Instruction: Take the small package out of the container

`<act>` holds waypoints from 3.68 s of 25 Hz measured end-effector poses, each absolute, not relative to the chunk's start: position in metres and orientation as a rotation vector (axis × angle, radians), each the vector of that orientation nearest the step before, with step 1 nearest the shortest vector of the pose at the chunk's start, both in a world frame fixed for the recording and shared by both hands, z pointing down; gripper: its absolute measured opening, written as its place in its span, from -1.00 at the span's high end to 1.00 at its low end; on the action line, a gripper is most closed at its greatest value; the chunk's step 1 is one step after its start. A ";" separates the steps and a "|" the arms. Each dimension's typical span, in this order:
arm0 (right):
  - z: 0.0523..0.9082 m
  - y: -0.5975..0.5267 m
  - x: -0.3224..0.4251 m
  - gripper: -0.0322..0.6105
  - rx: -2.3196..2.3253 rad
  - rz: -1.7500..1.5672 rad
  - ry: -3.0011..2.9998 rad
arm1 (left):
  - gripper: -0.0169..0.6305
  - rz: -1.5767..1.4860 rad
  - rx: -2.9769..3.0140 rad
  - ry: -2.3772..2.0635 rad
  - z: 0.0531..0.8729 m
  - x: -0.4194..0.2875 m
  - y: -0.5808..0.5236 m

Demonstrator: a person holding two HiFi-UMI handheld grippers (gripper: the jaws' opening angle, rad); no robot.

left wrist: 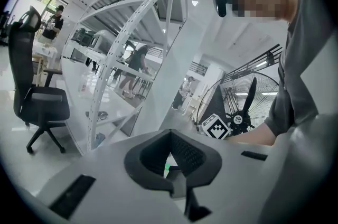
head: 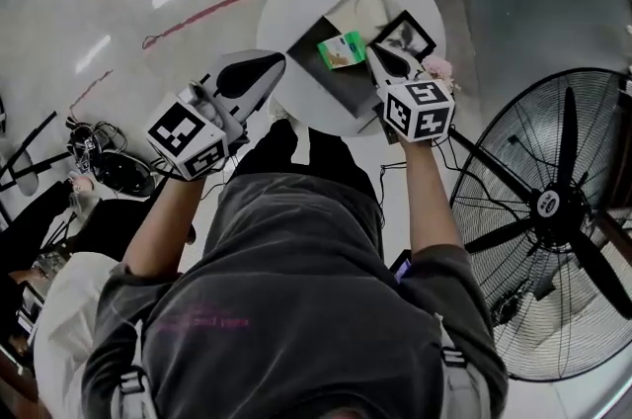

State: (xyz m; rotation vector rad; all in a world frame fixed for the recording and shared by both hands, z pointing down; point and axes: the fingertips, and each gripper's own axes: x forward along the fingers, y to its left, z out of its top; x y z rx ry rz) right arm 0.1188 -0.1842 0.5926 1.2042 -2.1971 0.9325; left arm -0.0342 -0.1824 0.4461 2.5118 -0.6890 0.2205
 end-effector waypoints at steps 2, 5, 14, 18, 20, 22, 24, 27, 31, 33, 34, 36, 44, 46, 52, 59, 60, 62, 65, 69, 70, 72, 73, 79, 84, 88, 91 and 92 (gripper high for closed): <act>0.603 -0.187 0.121 0.82 1.176 0.944 -2.186 | 0.90 0.218 2.495 -0.710 0.450 -0.032 -0.184; 0.616 -0.190 0.125 0.82 1.140 0.946 -2.170 | 0.90 0.223 2.470 -0.736 0.456 -0.029 -0.184; 0.647 -0.190 0.126 0.81 1.041 0.977 -2.125 | 0.90 0.217 2.425 -0.772 0.472 -0.021 -0.178; 0.656 -0.190 0.125 0.74 1.009 0.985 -2.104 | 0.90 0.206 2.408 -0.788 0.478 -0.023 -0.177; 0.659 -0.191 0.123 0.73 0.996 0.988 -2.098 | 0.90 0.204 2.399 -0.793 0.480 -0.026 -0.176; 0.661 -0.191 0.121 0.73 0.981 0.992 -2.092 | 0.90 0.200 2.390 -0.797 0.483 -0.029 -0.177; 0.665 -0.191 0.118 0.72 0.966 1.002 -2.084 | 0.90 0.196 2.383 -0.800 0.485 -0.032 -0.178; 0.671 -0.190 0.115 0.70 0.939 1.026 -2.069 | 0.90 0.191 2.375 -0.805 0.487 -0.034 -0.179; 0.677 -0.187 0.110 0.71 0.907 1.034 -2.045 | 0.90 0.186 2.367 -0.809 0.489 -0.039 -0.180; 0.679 -0.186 0.109 0.75 0.911 1.037 -2.042 | 0.90 0.185 2.365 -0.811 0.490 -0.041 -0.180; 0.679 -0.186 0.109 0.78 0.916 1.042 -2.043 | 0.90 0.185 2.365 -0.812 0.490 -0.042 -0.180; 0.678 -0.186 0.108 0.80 0.922 1.048 -2.047 | 0.90 0.185 2.367 -0.812 0.490 -0.044 -0.179; 0.667 -0.182 0.102 0.82 0.956 1.043 -2.072 | 0.90 0.186 2.393 -0.802 0.481 -0.051 -0.173; 0.660 -0.182 0.103 0.82 0.974 1.035 -2.079 | 0.90 0.185 2.404 -0.796 0.477 -0.052 -0.172; 0.631 -0.179 0.105 0.82 1.039 1.013 -2.120 | 0.90 0.179 2.454 -0.769 0.459 -0.053 -0.167; 0.590 -0.171 0.105 0.82 1.122 1.031 -2.185 | 0.90 0.176 2.528 -0.724 0.434 -0.050 -0.161; 0.584 -0.170 0.105 0.82 1.135 1.034 -2.195 | 0.90 0.176 2.537 -0.720 0.430 -0.051 -0.160; 0.570 -0.167 0.106 0.82 1.160 1.030 -2.216 | 0.90 0.177 2.551 -0.713 0.424 -0.052 -0.158; 0.548 -0.165 0.107 0.82 1.192 1.023 -2.253 | 0.90 0.177 2.566 -0.706 0.416 -0.053 -0.154; 0.518 -0.164 0.110 0.82 1.237 1.006 -2.305 | 0.90 0.172 2.600 -0.687 0.403 -0.050 -0.152; 0.510 -0.163 0.110 0.82 1.249 1.001 -2.318 | 0.90 0.170 2.610 -0.681 0.399 -0.049 -0.152; 0.495 -0.162 0.109 0.82 1.270 0.993 -2.347 | 0.90 0.165 2.629 -0.669 0.392 -0.049 -0.151; 0.489 -0.161 0.108 0.82 1.280 0.989 -2.361 | 0.90 0.162 2.638 -0.664 0.388 -0.049 -0.151; 0.454 -0.152 0.105 0.82 1.338 0.973 -2.430 | 0.90 0.139 2.702 -0.625 0.372 -0.047 -0.147; 0.427 -0.146 0.107 0.82 1.393 0.973 -2.485 | 0.90 0.126 2.728 -0.604 0.362 -0.047 -0.144; 0.410 -0.141 0.109 0.82 1.426 0.966 -2.518 | 0.90 0.121 2.757 -0.584 0.354 -0.045 -0.142; 0.397 -0.138 0.109 0.82 1.449 0.950 -2.535 | 0.90 0.104 2.755 -0.585 0.348 -0.047 -0.141; 0.393 -0.136 0.109 0.82 1.456 0.947 -2.544 | 0.90 0.100 2.755 -0.587 0.347 -0.048 -0.141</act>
